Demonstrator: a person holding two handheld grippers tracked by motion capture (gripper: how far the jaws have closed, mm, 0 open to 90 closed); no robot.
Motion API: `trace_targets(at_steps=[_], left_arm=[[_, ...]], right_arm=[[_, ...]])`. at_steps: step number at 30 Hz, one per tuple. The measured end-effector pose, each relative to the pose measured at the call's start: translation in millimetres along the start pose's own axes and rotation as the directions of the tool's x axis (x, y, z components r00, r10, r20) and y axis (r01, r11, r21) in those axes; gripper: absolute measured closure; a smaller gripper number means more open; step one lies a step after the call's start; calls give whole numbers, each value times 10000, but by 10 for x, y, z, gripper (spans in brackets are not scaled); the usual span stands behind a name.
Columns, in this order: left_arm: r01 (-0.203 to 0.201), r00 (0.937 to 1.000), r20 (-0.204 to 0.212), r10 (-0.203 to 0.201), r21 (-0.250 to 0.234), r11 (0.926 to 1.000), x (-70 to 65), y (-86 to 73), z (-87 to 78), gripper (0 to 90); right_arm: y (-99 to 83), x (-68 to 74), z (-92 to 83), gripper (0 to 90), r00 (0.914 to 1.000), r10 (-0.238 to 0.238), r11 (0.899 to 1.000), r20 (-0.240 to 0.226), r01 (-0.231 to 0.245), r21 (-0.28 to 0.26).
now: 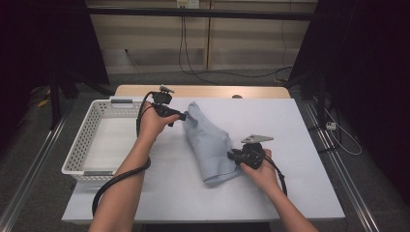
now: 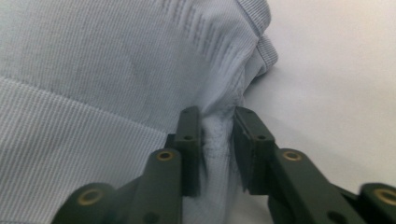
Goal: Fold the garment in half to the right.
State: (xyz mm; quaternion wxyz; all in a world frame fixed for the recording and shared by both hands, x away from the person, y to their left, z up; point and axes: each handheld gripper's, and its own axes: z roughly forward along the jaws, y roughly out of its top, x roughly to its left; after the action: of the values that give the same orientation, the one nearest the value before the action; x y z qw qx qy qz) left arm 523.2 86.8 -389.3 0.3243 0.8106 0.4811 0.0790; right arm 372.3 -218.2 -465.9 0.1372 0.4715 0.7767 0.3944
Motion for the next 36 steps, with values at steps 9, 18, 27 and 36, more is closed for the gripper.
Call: trace_targets(at_steps=[9, 18, 27, 36], left_arm=[[-44, 9999, 101, 45, -33, 10000, 1, -34, 53, 213], [-106, 9994, 340, 113, -207, 9997, 6, -60, 113, 203], [-234, 9960, 847, 280, -550, 9982, -40, -15, 259, 304], [-746, 9900, 1172, 781, -340, 9966, -143, -45, 553, 495]], right_arm=[[4, 26, -28, 848, 9999, 104, 9999, -81, -104, 21], [-24, 16, -85, 851, 9972, 527, 9986, -529, -521, 133], [-46, 45, -150, 850, 9967, 450, 9988, -680, -434, 245], [-67, 57, -168, 846, 9973, 377, 9993, -624, -375, 46]])
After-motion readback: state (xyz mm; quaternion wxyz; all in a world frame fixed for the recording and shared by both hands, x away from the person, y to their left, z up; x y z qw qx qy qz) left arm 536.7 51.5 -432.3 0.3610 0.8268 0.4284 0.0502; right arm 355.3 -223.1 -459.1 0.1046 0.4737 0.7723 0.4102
